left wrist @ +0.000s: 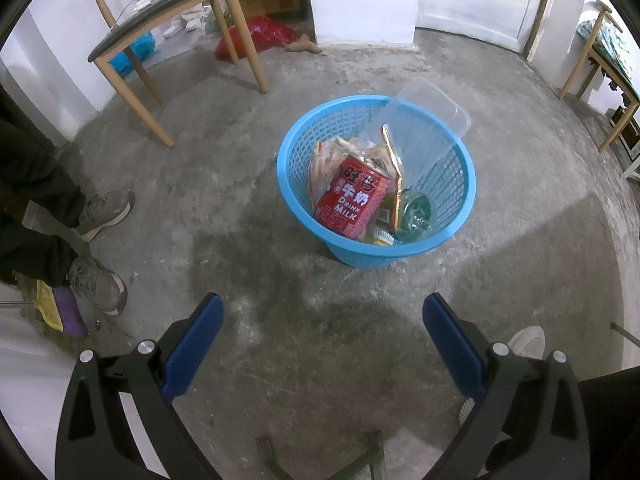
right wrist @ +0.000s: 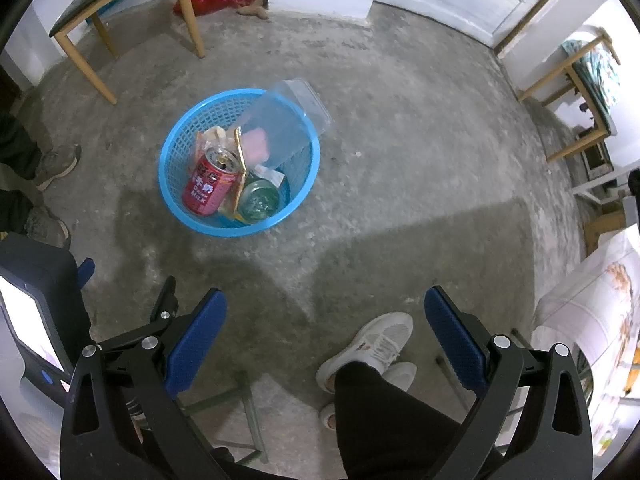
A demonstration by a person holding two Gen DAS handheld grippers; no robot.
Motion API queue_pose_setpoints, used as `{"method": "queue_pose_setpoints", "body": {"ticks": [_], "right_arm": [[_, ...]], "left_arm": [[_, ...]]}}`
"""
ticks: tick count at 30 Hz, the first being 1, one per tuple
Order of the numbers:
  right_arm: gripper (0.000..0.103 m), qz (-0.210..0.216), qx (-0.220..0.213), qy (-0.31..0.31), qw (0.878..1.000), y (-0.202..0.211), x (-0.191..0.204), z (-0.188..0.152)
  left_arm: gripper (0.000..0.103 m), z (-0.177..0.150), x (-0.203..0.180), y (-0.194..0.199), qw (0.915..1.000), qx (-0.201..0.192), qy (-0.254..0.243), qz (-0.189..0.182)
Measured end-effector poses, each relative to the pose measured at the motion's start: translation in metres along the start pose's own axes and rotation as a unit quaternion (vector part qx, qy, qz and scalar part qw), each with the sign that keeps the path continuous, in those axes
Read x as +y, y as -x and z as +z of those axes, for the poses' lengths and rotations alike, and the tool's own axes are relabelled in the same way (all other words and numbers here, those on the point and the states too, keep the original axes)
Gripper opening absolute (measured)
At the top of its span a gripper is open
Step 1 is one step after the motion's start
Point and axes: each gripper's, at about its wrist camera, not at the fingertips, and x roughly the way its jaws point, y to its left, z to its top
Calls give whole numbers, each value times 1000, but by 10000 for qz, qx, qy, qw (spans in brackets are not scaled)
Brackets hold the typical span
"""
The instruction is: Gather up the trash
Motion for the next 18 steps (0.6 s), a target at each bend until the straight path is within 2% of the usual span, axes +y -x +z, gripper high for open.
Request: {"method": "queue_pose_setpoints", "body": {"ticks": [18], "right_arm": [[95,-11,5,4,10000,1,0,-2]], "left_arm": [[98,-1,-2,-2,10000,-6,-35,2]]}}
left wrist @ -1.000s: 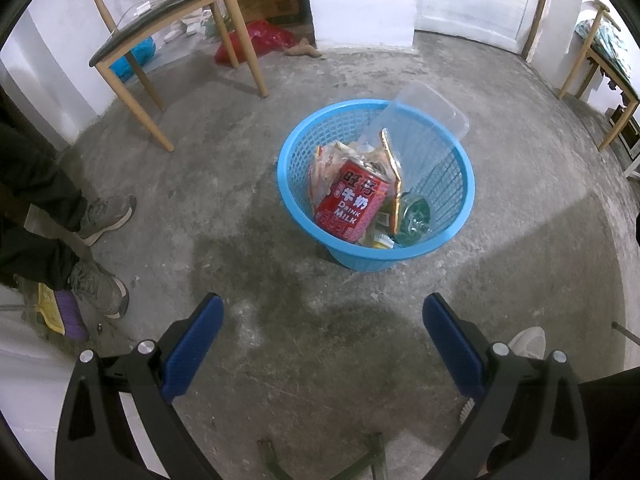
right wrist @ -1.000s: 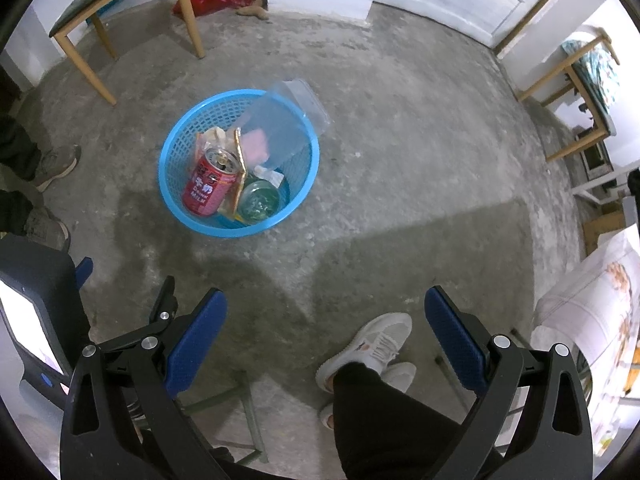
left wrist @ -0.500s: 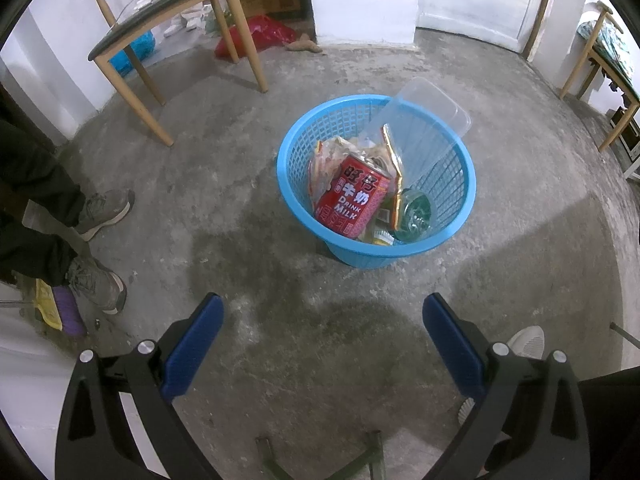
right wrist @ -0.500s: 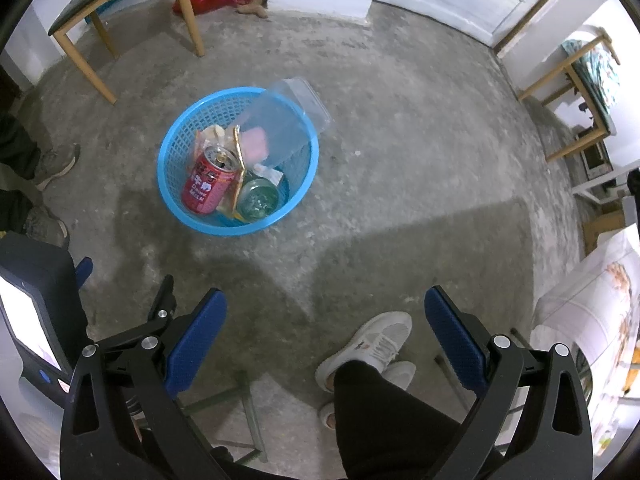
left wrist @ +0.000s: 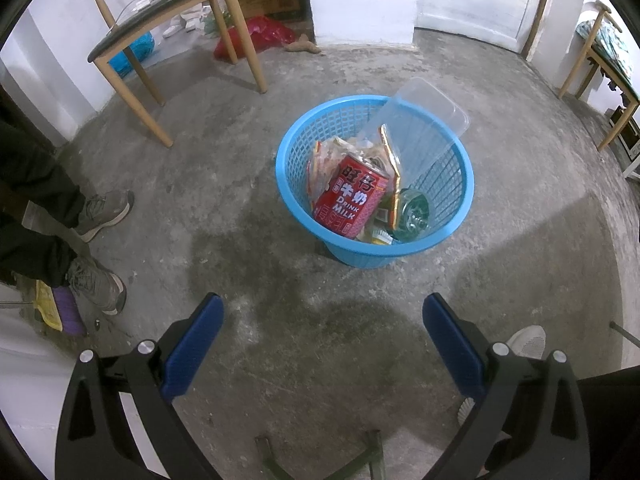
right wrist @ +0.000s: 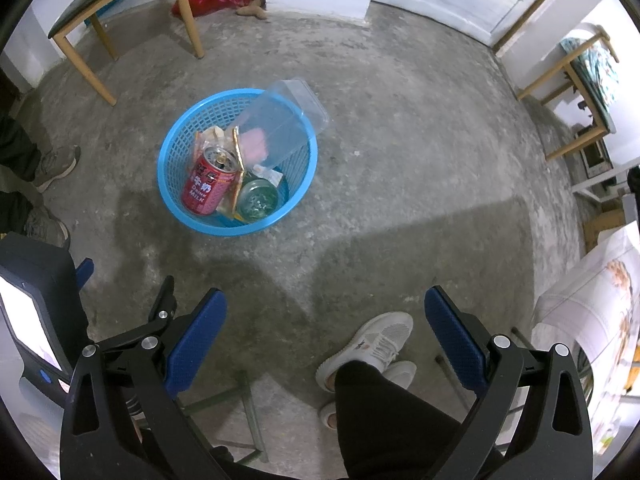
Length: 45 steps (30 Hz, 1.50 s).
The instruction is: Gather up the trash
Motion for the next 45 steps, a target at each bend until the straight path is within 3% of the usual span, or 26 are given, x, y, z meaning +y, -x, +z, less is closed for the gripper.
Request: {"method": "queue_pose_setpoints", "body": {"ticks": [45], "right_arm": [[95,-10,21,-1,10000,-2,3,2]], "left_arm": [[98,-3,-1,-1,10000,30,25,-15]]}}
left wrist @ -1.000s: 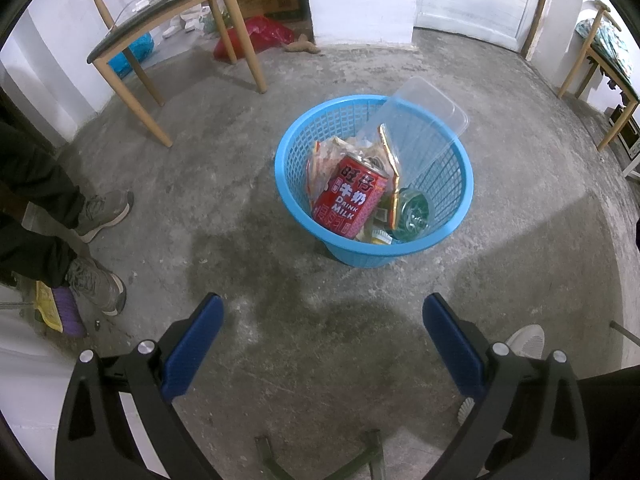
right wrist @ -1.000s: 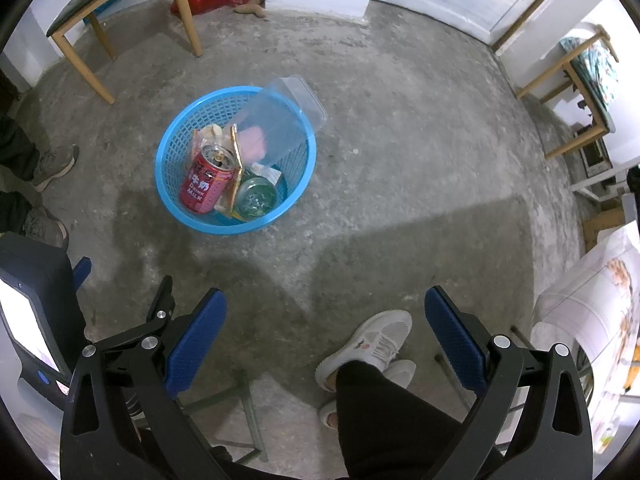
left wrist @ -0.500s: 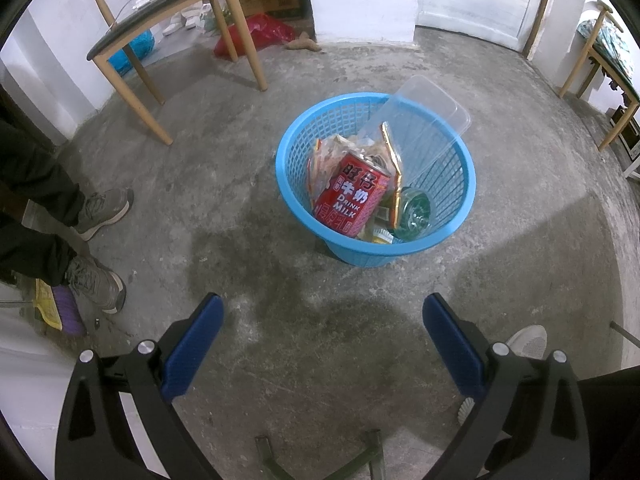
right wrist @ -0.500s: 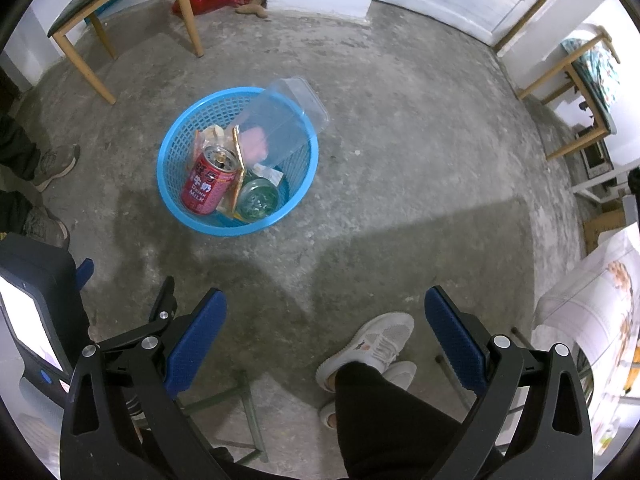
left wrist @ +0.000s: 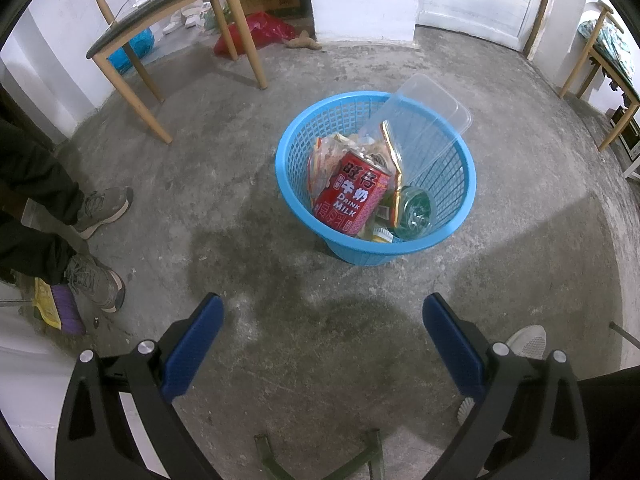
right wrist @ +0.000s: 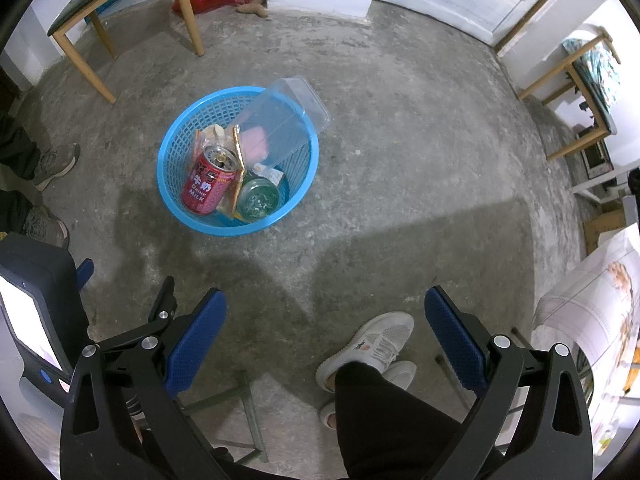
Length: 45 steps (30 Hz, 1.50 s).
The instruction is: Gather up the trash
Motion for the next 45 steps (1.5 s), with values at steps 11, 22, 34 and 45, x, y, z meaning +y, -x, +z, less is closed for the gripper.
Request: {"method": "queue_pose_setpoints", "body": {"ticks": [11,22,34,45], "right_arm": [[95,9,1,-17,10000,0,0,1],[95,5,2,-1,10000,0,-1,0],[95,13,3,-6,10000,-1,0,0],[95,10,-1,0,10000,-1,0,0]], "left_arm": [[98,-2,0,-1,10000,-19,25,-3],[98,-2,0,-1,10000,-11,19,-7],[98,-2,1,-2,10000,-11,18,-5],[98,-3,1,-3,10000,-3,18,-7]]}}
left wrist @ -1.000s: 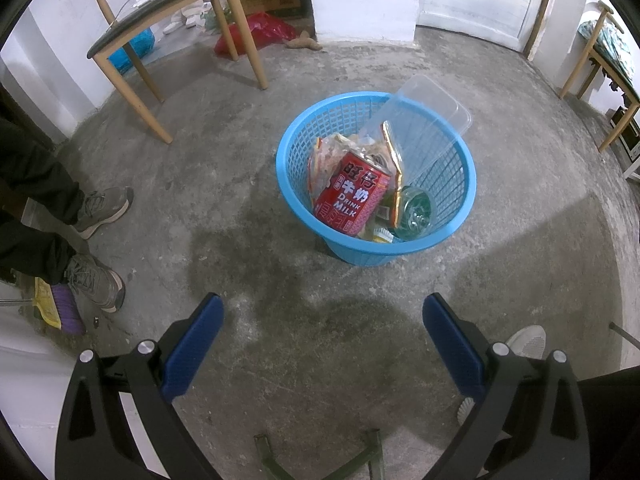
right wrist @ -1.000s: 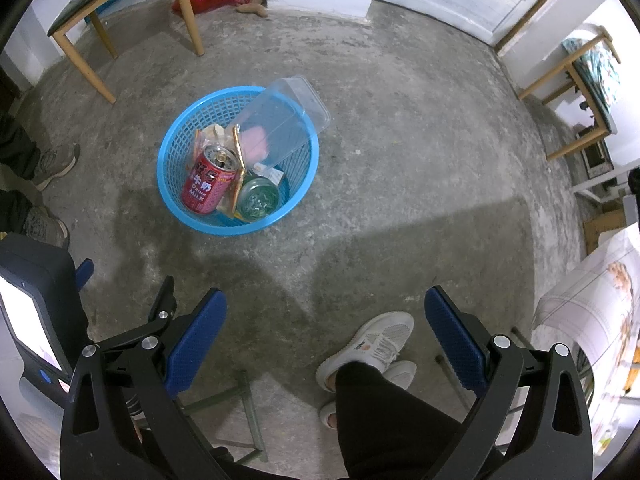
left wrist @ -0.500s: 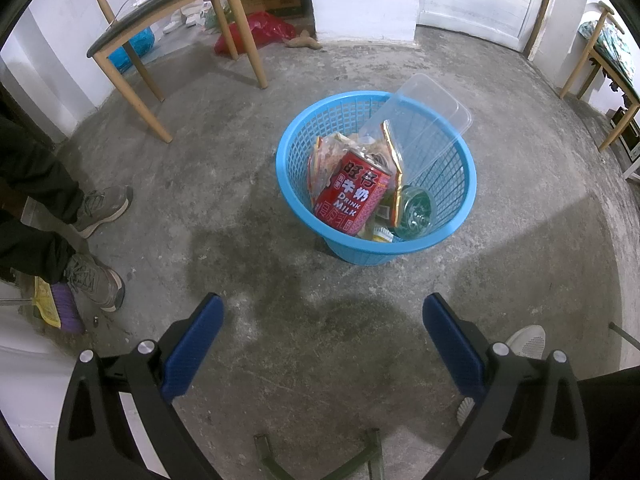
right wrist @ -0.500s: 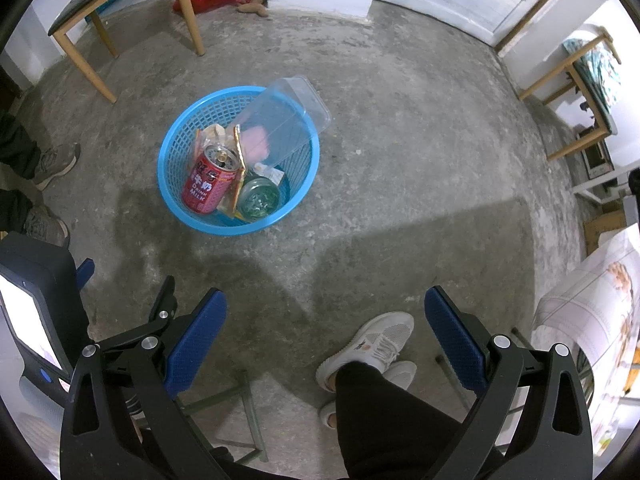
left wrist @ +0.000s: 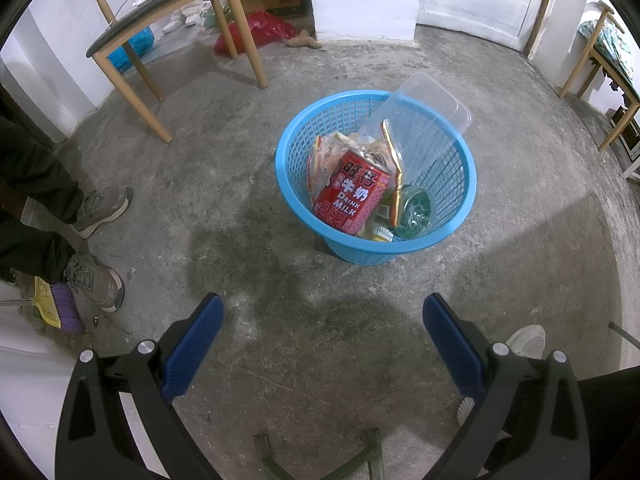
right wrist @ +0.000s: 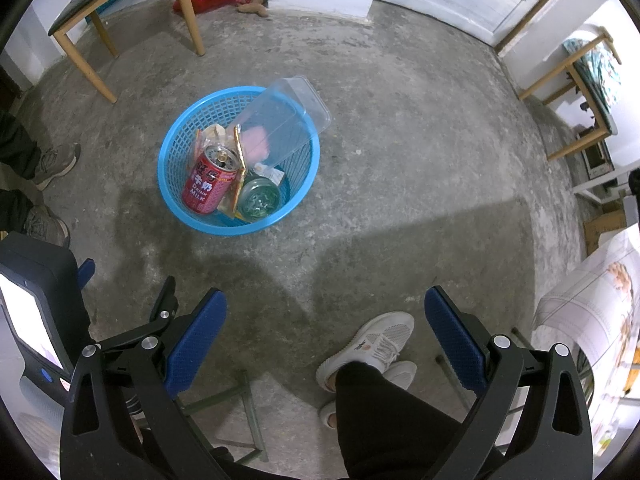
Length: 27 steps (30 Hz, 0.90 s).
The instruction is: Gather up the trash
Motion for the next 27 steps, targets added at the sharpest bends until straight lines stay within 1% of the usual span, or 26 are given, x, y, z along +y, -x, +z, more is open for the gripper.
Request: {"method": "queue_pose_setpoints", "body": {"ticks": [27], "right_arm": [[95,6,-2,0,10000,0,-1,0]], "left_arm": [[98,0,0,0,10000,3,3,-6]]}}
